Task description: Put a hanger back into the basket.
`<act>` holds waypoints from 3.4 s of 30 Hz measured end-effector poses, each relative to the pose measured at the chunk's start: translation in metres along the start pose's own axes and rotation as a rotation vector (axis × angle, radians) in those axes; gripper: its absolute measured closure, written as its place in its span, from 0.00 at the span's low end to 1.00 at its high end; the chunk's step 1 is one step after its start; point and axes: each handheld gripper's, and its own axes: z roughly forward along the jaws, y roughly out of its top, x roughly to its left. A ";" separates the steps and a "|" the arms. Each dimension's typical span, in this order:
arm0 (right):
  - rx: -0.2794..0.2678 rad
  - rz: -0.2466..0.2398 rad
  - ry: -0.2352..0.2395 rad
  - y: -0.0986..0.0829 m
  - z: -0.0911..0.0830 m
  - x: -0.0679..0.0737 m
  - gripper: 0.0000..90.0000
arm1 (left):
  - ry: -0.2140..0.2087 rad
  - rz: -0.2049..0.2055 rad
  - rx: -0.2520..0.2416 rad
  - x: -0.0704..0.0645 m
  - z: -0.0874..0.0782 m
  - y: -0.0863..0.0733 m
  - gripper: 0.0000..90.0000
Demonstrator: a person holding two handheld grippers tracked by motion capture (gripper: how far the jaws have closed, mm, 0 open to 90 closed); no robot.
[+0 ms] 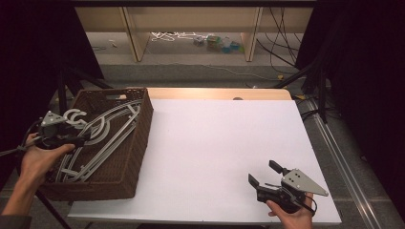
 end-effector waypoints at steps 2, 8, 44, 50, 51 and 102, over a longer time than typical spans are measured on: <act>-0.004 0.001 0.004 -0.001 0.000 0.000 0.18 | -0.068 -0.055 -0.068 -0.015 -0.006 0.001 0.37; -0.010 0.005 0.006 0.000 0.001 0.001 0.18 | -0.118 -0.060 -0.135 -0.039 -0.012 0.003 0.34; -0.003 0.002 0.021 0.000 0.001 0.002 0.18 | -0.392 -0.009 -0.349 -0.164 -0.010 0.012 0.18; -0.009 0.001 0.026 0.000 0.002 0.002 0.18 | -0.417 0.019 -0.370 -0.173 -0.004 0.003 0.18; -0.027 -0.023 0.024 0.000 0.003 0.001 0.18 | -0.419 0.029 -0.371 -0.174 -0.004 0.002 0.18; -0.031 -0.045 0.078 0.001 0.005 0.015 0.18 | -0.457 0.092 -0.396 -0.202 0.007 -0.060 0.18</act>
